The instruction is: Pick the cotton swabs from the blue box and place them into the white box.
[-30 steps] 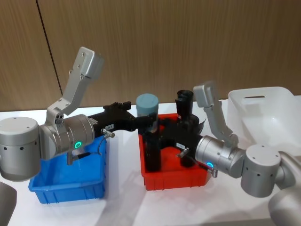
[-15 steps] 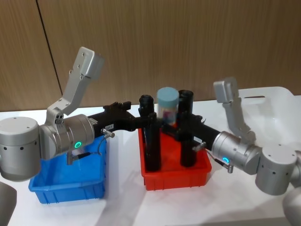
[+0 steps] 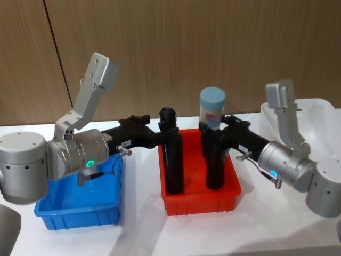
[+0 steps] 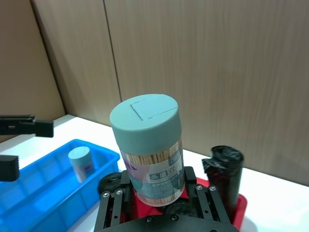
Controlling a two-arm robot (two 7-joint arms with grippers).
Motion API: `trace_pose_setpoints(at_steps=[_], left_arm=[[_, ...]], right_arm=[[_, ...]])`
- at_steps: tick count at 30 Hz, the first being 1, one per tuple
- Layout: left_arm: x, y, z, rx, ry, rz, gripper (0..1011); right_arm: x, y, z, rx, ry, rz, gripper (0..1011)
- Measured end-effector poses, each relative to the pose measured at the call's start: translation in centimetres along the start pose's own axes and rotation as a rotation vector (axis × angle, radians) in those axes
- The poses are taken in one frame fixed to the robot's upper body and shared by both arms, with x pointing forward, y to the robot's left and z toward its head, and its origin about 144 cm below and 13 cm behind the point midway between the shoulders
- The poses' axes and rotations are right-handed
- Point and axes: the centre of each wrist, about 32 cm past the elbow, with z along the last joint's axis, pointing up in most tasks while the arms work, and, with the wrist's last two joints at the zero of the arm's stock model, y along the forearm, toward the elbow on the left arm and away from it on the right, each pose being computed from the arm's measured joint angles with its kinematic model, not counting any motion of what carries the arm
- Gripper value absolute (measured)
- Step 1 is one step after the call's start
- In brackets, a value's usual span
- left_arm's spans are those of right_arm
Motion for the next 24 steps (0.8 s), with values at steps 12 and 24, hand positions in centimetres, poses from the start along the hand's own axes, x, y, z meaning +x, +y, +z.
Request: trace_pose_setpoints(at_steps=[12, 24], left_arm=[[0.0, 0.0, 0.0, 0.0, 0.0, 0.0, 1004], [0.0, 0.0, 0.0, 0.0, 0.0, 0.0, 1004]], right_arm=[[1.4, -1.3, 0.9, 0.023, -0.022, -0.08, 641], [3.3, -2.7, 1.4, 0.009, -0.043, -0.189, 641]])
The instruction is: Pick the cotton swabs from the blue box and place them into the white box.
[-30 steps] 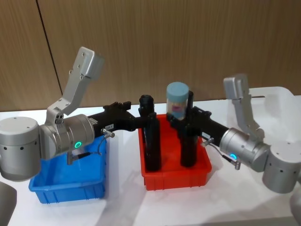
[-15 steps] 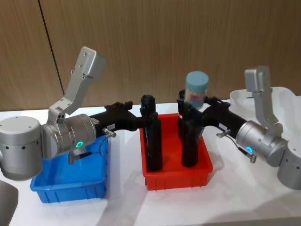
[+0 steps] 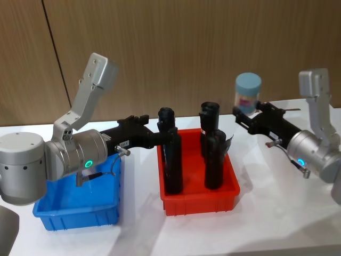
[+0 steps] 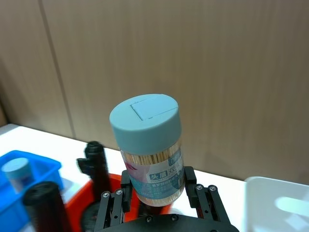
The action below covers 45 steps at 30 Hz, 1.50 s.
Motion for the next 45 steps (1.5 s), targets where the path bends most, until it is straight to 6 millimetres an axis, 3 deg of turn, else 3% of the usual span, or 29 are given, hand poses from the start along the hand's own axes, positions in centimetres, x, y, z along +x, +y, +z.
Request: trace_pose_setpoints(at_steps=[25, 41, 45], left_arm=[[0.0, 0.0, 0.0, 0.0, 0.0, 0.0, 1004], [0.0, 0.0, 0.0, 0.0, 0.0, 0.0, 1004], [0.0, 0.0, 0.0, 0.0, 0.0, 0.0, 1004]], right_arm=[[6.0, -1.6, -0.8, -0.149, 0.039, -0.249, 641], [8.4, -1.7, -2.2, -0.236, 0.094, -0.311, 642], [8.7, -1.6, -2.5, -0.248, 0.103, -0.317, 727]])
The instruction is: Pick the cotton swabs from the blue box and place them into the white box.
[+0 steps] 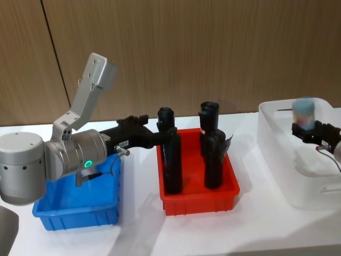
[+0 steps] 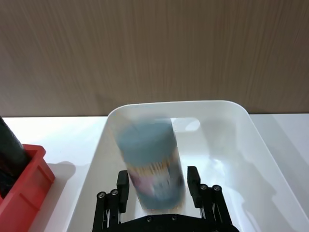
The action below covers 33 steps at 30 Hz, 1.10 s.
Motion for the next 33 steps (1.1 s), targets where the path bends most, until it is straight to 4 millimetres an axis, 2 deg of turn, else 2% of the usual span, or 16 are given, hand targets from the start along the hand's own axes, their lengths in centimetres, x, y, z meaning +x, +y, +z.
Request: trace_pose_setpoints(at_steps=[4, 5, 11, 33], left_arm=[[0.0, 0.0, 0.0, 0.0, 0.0, 0.0, 1004], [0.0, 0.0, 0.0, 0.0, 0.0, 0.0, 1004], [0.0, 0.0, 0.0, 0.0, 0.0, 0.0, 1004], [0.0, 0.0, 0.0, 0.0, 0.0, 0.0, 1004]], right_arm=[[0.21, 0.2, -0.22, -0.007, 0.007, -0.003, 850], [0.28, 0.26, -0.32, -0.01, 0.01, -0.004, 850], [0.48, 0.41, -0.53, -0.01, 0.019, -0.008, 1001], [0.65, 0.05, -0.99, 0.032, 0.014, -0.013, 1002]])
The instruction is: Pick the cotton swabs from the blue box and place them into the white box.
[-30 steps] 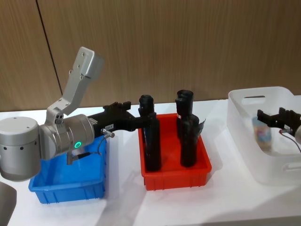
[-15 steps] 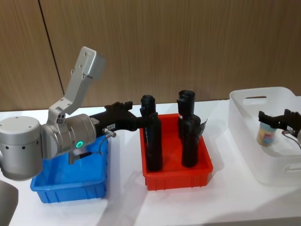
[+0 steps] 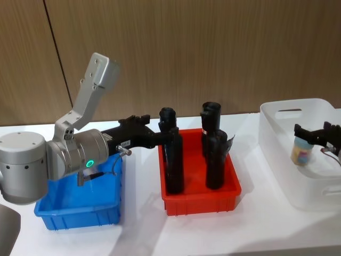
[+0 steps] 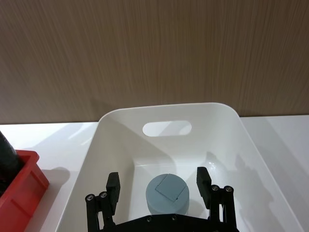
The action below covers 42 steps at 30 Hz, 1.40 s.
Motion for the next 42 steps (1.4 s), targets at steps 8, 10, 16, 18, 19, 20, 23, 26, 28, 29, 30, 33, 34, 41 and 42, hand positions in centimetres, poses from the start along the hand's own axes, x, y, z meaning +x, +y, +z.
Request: trace_pose_setpoints(at_steps=[8, 10, 16, 18, 19, 20, 23, 26, 28, 29, 30, 33, 34, 41, 42], left_arm=[[0.0, 0.0, 0.0, 0.0, 0.0, 0.0, 1004], [0.0, 0.0, 0.0, 0.0, 0.0, 0.0, 1004], [0.0, 0.0, 0.0, 0.0, 0.0, 0.0, 1004], [0.0, 0.0, 0.0, 0.0, 0.0, 0.0, 1004], [0.0, 0.0, 0.0, 0.0, 0.0, 0.0, 1004], [0.0, 0.0, 0.0, 0.0, 0.0, 0.0, 1004], [0.0, 0.0, 0.0, 0.0, 0.0, 0.0, 1004], [0.0, 0.0, 0.0, 0.0, 0.0, 0.0, 1004], [0.0, 0.0, 0.0, 0.0, 0.0, 0.0, 1004], [0.0, 0.0, 0.0, 0.0, 0.0, 0.0, 1004], [0.0, 0.0, 0.0, 0.0, 0.0, 0.0, 1004], [0.0, 0.0, 0.0, 0.0, 0.0, 0.0, 1004], [0.0, 0.0, 0.0, 0.0, 0.0, 0.0, 1004], [-0.3, 0.0, -0.5, -0.006, -0.014, 0.019, 1004], [-0.4, 0.0, -0.8, -0.011, -0.024, 0.029, 1004]], right_arm=[[-0.4, -1.0, 0.1, 0.071, -0.024, -0.002, 1002], [-0.6, -1.5, 0.1, 0.098, -0.03, -0.004, 1002], [-1.3, -2.9, 0.2, 0.179, -0.055, -0.007, 1002], [-1.5, -3.4, 0.3, 0.201, -0.061, -0.007, 1002], [-1.6, -3.8, 0.2, 0.218, -0.065, -0.01, 1002], [-1.7, -4.0, 0.4, 0.232, -0.069, -0.009, 1002], [-2.1, -4.9, 0.5, 0.271, -0.082, -0.011, 1002], [-2.5, -5.7, 0.7, 0.302, -0.091, -0.013, 1002], [-2.7, -6.1, 0.8, 0.319, -0.096, -0.014, 1002], [-2.8, -6.3, 0.8, 0.325, -0.098, -0.014, 1002], [-2.8, -6.4, 0.8, 0.329, -0.099, -0.015, 1002], [-3.0, -6.7, 0.9, 0.342, -0.102, -0.015, 1002], [-3.0, -6.7, 0.9, 0.341, -0.102, -0.015, 1002], [-3.5, -7.1, 0.6, 0.339, -0.106, -0.005, 1002], [-3.8, -7.2, 0.5, 0.337, -0.108, 0.001, 1002]])
